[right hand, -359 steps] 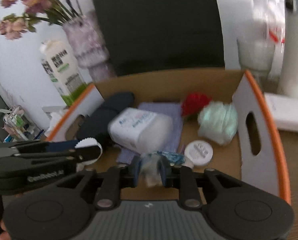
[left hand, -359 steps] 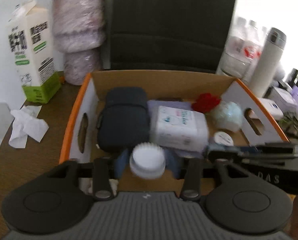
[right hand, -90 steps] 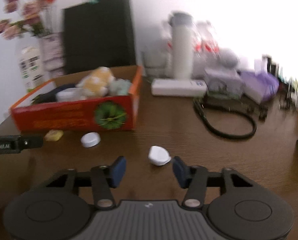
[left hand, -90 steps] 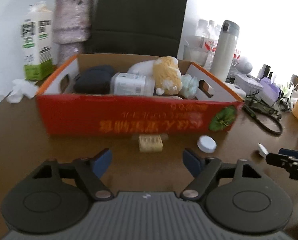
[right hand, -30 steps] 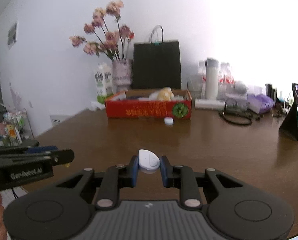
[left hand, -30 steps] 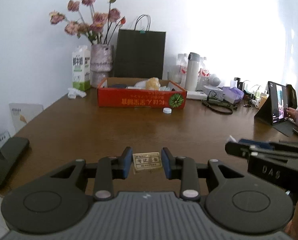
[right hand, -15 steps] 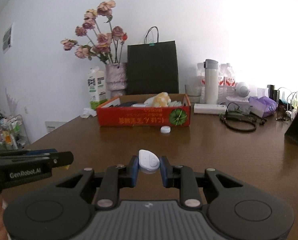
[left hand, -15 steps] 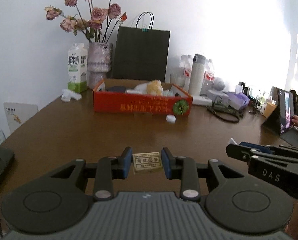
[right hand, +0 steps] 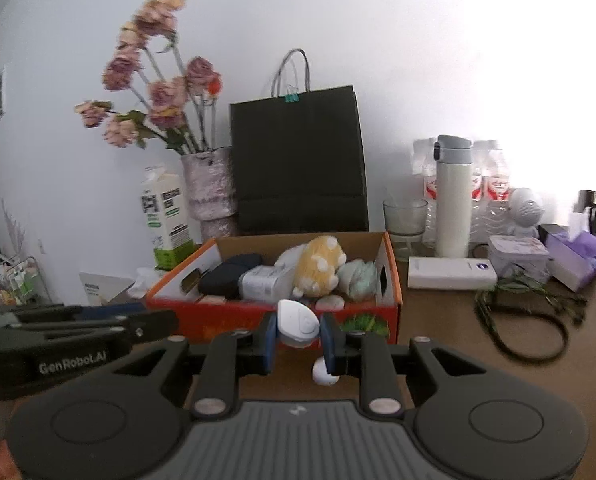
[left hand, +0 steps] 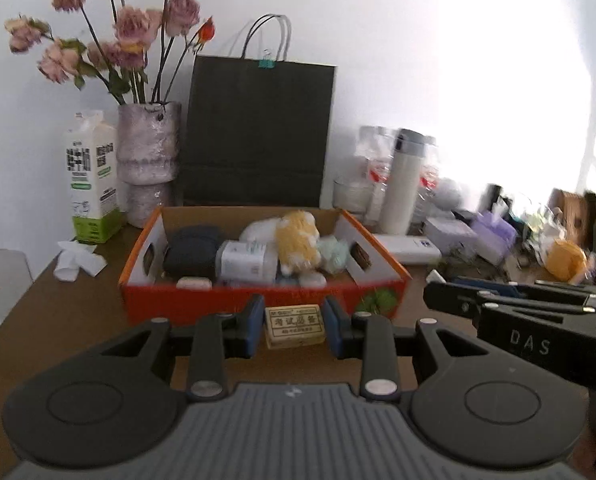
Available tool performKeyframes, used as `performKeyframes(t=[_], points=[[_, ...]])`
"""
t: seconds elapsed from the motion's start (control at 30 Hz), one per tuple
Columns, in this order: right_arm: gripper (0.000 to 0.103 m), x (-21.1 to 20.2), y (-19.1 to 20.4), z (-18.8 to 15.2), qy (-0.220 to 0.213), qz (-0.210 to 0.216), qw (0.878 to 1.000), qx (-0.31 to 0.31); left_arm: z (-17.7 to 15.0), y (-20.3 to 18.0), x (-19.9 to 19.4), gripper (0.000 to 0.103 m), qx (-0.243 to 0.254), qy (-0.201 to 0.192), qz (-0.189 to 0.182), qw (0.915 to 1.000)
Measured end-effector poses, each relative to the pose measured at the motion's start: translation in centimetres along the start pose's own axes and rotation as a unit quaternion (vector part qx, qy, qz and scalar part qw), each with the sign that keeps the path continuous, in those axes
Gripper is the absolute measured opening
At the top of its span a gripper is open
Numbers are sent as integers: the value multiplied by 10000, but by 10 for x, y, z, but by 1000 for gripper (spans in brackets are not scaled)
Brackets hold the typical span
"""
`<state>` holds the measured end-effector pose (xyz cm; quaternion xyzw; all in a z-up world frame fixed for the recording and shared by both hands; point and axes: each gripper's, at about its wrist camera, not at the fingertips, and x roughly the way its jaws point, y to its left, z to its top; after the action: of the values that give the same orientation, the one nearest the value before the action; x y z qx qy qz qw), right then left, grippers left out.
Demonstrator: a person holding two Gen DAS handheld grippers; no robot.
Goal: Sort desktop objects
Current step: 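Carry the white oval piece and beige block over the cardboard box, then open both tools to drop the oval piece and block into the box, then move both tools back toward the white bottle cap on the table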
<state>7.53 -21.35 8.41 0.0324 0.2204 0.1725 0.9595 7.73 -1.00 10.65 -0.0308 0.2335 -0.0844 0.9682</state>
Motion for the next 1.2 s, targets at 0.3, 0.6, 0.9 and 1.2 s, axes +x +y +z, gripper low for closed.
performKeyframes(t=[0.3, 0.6, 0.9, 1.2], points=[[22, 138, -37, 88, 1633, 38, 9852, 527, 74, 45, 147, 33, -636, 1753, 53, 9824], [24, 239, -57, 74, 3293, -242, 9384, 1022, 59, 70, 233, 34, -727, 3298, 322, 9407], [60, 225, -49, 74, 3109, -239, 9459, 900, 70, 65, 204, 98, -638, 3037, 173, 9505], [90, 121, -31, 44, 1697, -141, 9845, 415, 38, 60, 102, 103, -194, 1631, 751, 9836]])
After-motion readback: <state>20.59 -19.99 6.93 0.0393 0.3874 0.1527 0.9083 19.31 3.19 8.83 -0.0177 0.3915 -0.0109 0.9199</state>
